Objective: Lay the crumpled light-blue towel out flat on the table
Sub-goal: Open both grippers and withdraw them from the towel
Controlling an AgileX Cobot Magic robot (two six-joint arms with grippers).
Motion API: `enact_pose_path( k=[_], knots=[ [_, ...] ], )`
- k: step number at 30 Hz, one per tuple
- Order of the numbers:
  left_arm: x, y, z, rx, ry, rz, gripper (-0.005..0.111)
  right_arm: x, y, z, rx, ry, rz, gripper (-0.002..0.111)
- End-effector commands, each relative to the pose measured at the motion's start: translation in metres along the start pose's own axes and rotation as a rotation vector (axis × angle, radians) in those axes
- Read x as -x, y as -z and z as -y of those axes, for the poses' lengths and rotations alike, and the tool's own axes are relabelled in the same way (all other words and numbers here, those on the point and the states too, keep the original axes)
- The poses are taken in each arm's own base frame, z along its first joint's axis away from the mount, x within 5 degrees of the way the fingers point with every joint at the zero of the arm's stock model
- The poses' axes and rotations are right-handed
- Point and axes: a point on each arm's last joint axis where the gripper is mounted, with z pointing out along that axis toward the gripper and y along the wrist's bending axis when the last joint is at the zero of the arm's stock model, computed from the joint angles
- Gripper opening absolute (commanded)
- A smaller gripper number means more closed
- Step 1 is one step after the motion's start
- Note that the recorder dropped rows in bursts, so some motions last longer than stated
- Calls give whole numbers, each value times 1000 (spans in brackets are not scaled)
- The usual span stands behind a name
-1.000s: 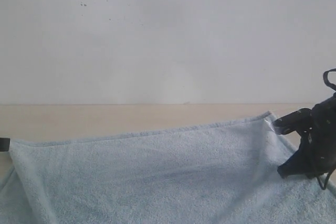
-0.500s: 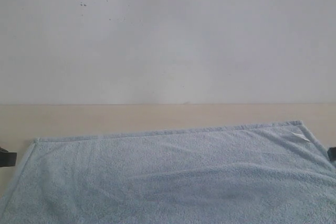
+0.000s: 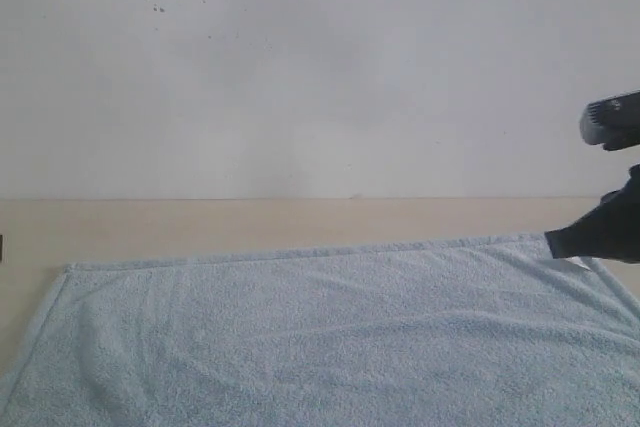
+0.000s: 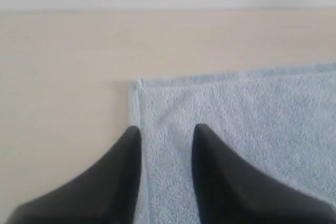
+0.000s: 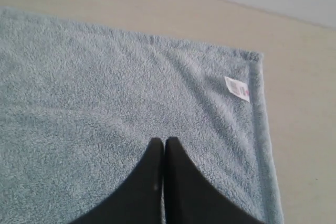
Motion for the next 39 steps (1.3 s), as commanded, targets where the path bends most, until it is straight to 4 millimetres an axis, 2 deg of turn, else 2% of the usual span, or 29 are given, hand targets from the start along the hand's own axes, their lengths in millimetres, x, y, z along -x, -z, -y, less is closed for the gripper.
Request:
enact_pose_path(
  k=[1,2,5,6,10,12,15,19,39],
  knots=[
    [8,43,1,-13,14,150,4,-18,57,-3,-19,-87,219,0],
    [7,58,1,-20,39,202,4,-25,79,-5,-22,-115,281,0],
    [2,78,1,-28,56,266,4,-41,104,-7,-20,-125,311,0],
    [-1,90,3,-47,56,309,4,-51,116,-9,-20,-124,326,0],
    [-20,124,15,-191,53,432,4,-79,134,-19,25,-127,375,0],
    [-29,137,17,-221,41,487,4,-85,143,-25,73,-115,424,0],
    [-46,143,19,-237,34,514,4,-89,154,-32,142,-74,451,0],
    [-57,144,24,-291,13,519,4,-92,154,-36,186,-93,415,0],
    [-59,146,27,-331,-13,527,4,-89,155,-35,187,-118,449,0]
  ],
)
